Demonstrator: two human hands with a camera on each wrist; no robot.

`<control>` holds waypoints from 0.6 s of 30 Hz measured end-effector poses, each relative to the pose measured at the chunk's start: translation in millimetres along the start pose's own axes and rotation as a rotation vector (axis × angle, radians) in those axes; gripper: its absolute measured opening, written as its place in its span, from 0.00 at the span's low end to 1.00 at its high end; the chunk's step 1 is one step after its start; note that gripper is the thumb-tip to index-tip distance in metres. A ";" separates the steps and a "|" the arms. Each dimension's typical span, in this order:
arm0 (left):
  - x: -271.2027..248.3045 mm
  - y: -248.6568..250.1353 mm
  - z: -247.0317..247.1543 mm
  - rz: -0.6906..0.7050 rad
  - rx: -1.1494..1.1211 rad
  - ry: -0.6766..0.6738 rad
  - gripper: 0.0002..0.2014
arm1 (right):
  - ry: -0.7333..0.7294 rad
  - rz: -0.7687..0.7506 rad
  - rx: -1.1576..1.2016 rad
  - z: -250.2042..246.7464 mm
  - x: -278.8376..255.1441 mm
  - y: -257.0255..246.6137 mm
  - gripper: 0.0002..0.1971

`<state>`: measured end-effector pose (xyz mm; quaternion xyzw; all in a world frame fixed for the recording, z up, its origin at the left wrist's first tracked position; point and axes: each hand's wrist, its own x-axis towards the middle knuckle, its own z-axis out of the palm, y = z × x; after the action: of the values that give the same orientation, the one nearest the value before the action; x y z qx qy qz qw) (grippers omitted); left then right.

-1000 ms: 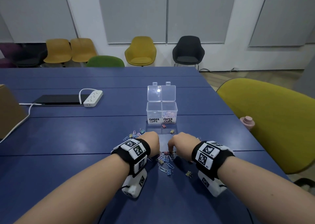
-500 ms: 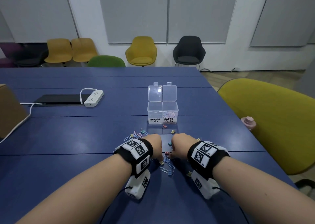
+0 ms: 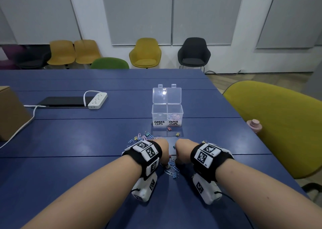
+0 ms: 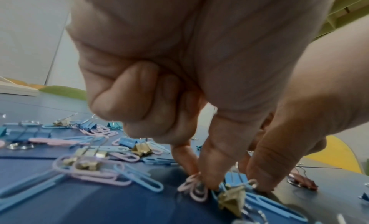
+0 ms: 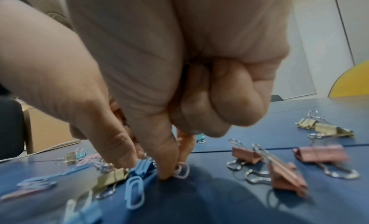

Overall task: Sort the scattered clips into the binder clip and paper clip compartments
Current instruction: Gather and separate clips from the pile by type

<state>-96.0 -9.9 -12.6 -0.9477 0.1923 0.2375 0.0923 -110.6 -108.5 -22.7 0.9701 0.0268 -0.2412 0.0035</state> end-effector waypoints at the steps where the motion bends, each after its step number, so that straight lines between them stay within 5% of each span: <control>1: -2.3 1.7 -0.4 0.000 0.009 -0.005 0.10 | -0.010 0.001 0.005 1.3 -0.7 0.1 0.10; 13: -16.6 2.4 12.5 -0.022 -0.082 0.049 0.17 | 0.070 -0.010 -0.076 9.4 -23.0 -7.3 0.07; 16: -20.3 -12.8 8.8 -0.031 -0.334 0.087 0.16 | 0.083 -0.039 0.169 1.8 -29.2 6.7 0.17; 18: -20.0 -26.4 8.7 -0.022 -0.675 0.094 0.12 | 0.007 -0.062 0.680 0.5 -31.6 17.6 0.15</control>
<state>-105.2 22.9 -8.2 -0.9367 0.0964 0.2430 -0.2329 -137.8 -127.6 -8.5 0.9154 -0.0257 -0.2328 -0.3274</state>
